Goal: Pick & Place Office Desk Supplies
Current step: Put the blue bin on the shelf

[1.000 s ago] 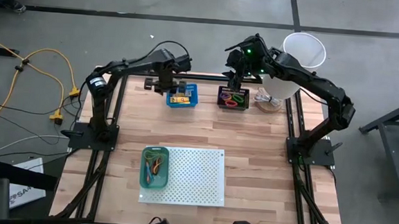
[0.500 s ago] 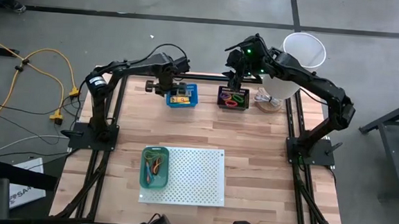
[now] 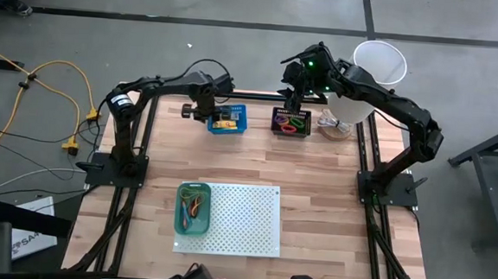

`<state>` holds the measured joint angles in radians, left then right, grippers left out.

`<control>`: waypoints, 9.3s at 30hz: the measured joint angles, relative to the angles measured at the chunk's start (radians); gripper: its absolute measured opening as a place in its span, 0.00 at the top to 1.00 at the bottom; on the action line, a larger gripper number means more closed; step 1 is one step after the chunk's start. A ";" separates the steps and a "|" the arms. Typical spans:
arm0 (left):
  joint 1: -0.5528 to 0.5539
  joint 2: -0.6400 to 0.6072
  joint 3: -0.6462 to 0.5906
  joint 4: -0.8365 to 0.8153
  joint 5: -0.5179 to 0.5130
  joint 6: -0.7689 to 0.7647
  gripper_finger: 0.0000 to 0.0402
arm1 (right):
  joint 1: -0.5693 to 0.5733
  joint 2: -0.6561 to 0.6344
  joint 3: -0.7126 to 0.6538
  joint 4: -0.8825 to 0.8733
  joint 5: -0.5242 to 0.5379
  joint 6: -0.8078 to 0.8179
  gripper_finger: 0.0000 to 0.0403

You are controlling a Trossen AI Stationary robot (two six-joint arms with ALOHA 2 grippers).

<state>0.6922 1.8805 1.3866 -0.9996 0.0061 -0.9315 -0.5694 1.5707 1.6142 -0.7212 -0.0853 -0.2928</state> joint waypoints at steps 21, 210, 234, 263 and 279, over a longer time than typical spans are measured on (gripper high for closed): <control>0.021 0.000 -0.037 0.114 -0.009 0.023 0.67 | 0.000 0.000 0.000 0.000 0.000 0.000 0.58; -0.811 0.146 0.764 -0.505 0.226 0.744 1.00 | 0.000 0.000 0.000 0.046 0.000 0.000 0.58; -0.826 0.145 0.764 -0.506 0.224 0.772 1.00 | 0.000 0.000 0.000 0.048 0.000 0.000 0.58; -0.825 0.145 0.763 -0.496 0.208 0.778 0.88 | 0.000 0.000 0.000 0.048 0.000 0.000 0.58; -0.825 0.145 0.763 -0.496 0.221 0.806 0.88 | 0.000 0.000 0.000 0.048 0.000 0.000 0.58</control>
<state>-0.1329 2.0251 2.1494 -1.4960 0.2268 -0.1257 -0.5690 1.5707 1.6144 -0.6729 -0.0853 -0.2924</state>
